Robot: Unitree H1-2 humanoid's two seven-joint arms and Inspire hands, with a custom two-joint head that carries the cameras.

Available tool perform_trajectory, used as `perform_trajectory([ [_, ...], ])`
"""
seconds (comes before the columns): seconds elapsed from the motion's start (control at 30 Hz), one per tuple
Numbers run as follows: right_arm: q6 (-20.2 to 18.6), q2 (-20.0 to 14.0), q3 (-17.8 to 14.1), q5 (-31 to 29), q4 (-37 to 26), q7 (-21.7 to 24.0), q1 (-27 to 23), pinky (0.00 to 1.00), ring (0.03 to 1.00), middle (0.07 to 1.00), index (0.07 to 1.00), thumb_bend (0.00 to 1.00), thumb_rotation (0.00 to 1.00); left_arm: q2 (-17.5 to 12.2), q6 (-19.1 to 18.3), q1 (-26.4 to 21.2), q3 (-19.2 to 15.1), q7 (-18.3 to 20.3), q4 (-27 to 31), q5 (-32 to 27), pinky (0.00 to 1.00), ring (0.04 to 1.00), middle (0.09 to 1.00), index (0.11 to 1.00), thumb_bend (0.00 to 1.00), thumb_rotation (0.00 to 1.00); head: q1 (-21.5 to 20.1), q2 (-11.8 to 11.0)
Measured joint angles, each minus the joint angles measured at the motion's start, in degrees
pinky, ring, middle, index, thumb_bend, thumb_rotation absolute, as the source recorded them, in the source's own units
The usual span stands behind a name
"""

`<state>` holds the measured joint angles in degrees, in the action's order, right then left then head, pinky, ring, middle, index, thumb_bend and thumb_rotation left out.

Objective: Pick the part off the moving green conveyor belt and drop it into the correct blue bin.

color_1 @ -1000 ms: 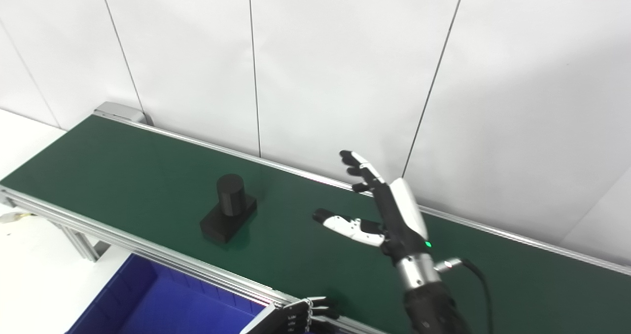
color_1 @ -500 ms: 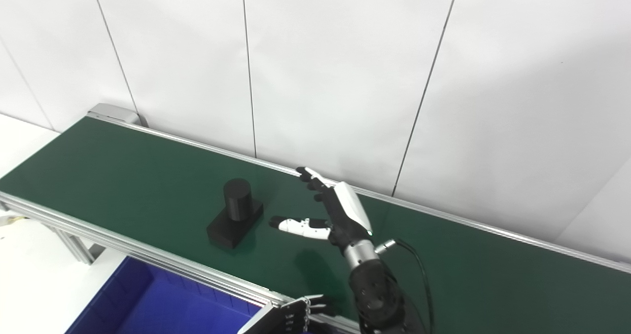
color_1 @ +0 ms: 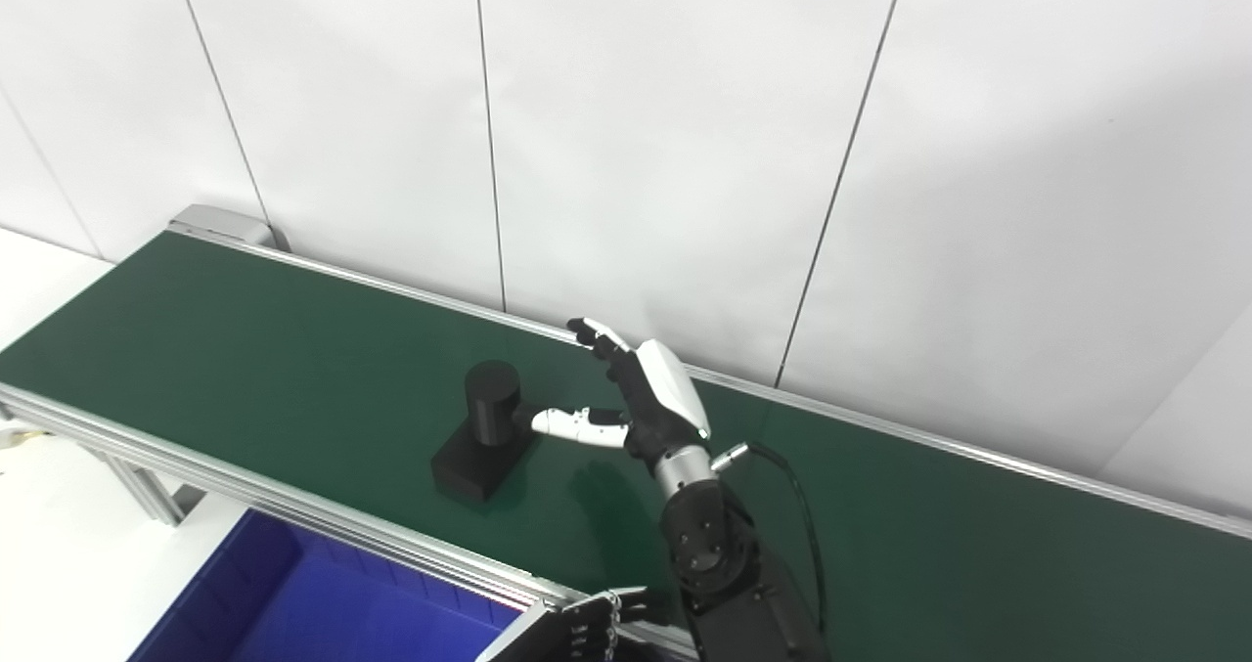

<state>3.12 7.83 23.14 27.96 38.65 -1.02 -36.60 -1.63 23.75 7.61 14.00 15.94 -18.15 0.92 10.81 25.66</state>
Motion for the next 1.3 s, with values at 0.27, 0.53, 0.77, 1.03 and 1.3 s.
perform_trajectory([
  [0.27, 2.4, 1.66, 0.22, -0.08, 7.28, -1.68, -2.55, 0.76, 0.837, 0.856, 0.877, 0.82, 0.49, 0.46, -0.27, 0.02, 0.09, -0.03, 0.79, -0.16, 0.66, 0.744, 0.818, 0.85, 0.9, 0.51, 0.53, 0.18],
  [0.53, 3.78, 2.99, 0.68, -0.07, 12.79, -2.56, -4.14, 0.8, 0.869, 0.881, 0.879, 0.82, 0.46, 0.88, -0.45, 0.39, 0.19, -0.61, 1.28, -0.06, 0.62, 0.719, 0.798, 0.853, 0.9, 0.49, 0.88, 0.7],
  [0.77, 5.41, 3.8, 0.71, -0.06, 19.33, -4.42, -5.82, 0.78, 0.844, 0.854, 0.869, 0.81, 0.45, 1.65, -0.64, 0.78, 0.5, -1.61, 1.44, 0.93, 0.64, 0.754, 0.847, 0.902, 0.9, 0.49, 1.23, 0.88],
  [1.03, 8.0, 4.07, 0.73, -0.06, 25.38, -7.49, -7.49, 0.74, 0.819, 0.834, 0.857, 0.81, 0.41, 1.66, -0.65, 1.14, 0.58, -1.8, 1.79, 0.95, 0.66, 0.783, 0.884, 0.95, 0.88, 0.47, 0.97, 1.32],
  [1.3, 8.26, 4.08, 1.14, 0.27, 25.73, -9.26, -7.49, 0.72, 0.787, 0.799, 0.83, 0.73, 0.24, 1.65, -0.7, 1.64, 0.58, -2.33, 3.17, 2.09, 0.67, 0.789, 0.897, 0.945, 0.87, 0.49, 0.26, 2.02],
])
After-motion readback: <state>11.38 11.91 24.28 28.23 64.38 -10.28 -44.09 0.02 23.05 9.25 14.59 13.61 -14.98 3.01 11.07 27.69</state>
